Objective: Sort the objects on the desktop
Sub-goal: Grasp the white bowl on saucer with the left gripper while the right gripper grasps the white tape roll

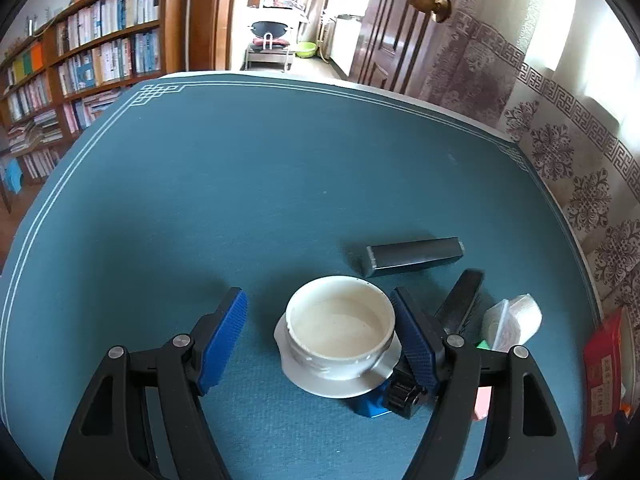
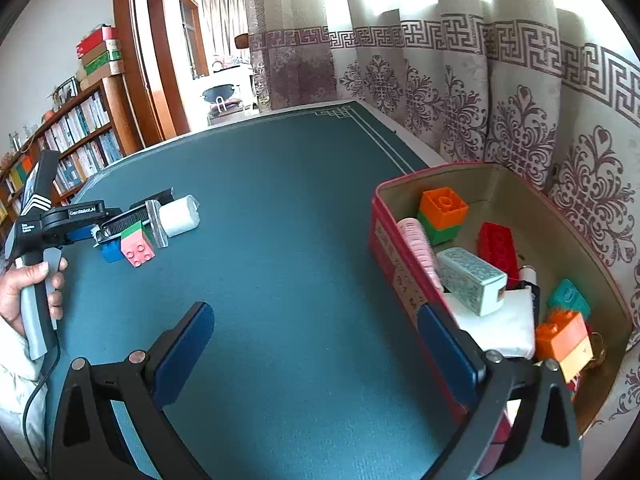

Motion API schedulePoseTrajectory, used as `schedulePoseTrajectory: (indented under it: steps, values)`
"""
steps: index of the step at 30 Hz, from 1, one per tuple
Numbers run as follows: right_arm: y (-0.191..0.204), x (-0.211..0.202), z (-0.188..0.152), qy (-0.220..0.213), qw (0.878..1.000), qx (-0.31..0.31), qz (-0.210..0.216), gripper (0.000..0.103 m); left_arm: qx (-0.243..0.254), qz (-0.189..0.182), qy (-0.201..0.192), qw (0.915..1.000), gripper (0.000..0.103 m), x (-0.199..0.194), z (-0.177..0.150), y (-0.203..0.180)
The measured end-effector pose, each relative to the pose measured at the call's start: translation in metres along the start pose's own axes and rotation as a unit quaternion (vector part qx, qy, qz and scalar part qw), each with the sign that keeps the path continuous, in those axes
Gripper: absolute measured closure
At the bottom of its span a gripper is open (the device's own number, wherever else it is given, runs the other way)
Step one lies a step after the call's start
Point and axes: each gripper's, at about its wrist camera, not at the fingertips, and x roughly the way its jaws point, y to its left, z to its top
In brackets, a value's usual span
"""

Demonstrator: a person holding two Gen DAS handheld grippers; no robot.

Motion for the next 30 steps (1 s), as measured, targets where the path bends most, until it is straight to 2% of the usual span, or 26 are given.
schedulePoseTrajectory:
  steps: [6, 10, 18, 19, 22, 30]
  values:
    - [0.006, 0.006, 0.000, 0.006, 1.000, -0.007, 0.006, 0.001, 0.024, 0.031, -0.020, 0.9990, 0.027, -0.003, -0.001, -0.004]
    - [0.009, 0.009, 0.000, 0.010, 1.000, -0.009, 0.009, 0.001, 0.046, 0.071, -0.021, 0.9962, 0.027, -0.003, -0.005, -0.003]
    - [0.019, 0.017, 0.002, 0.018, 0.999, -0.022, 0.020, 0.001, 0.021, 0.046, -0.021, 0.9985, 0.027, -0.004, -0.009, 0.012]
    - [0.021, 0.018, 0.003, 0.018, 0.999, -0.025, 0.021, 0.001, 0.019, 0.043, -0.019, 0.9987, 0.028, -0.004, -0.010, 0.014]
    - [0.029, 0.021, 0.007, 0.017, 0.999, -0.033, 0.030, 0.001, 0.010, 0.020, -0.013, 0.9997, 0.048, -0.003, -0.013, 0.017]
    - [0.044, 0.035, 0.020, 0.020, 0.998, -0.035, 0.052, 0.001, 0.006, 0.031, -0.027, 0.9991, 0.048, -0.011, -0.013, 0.022]
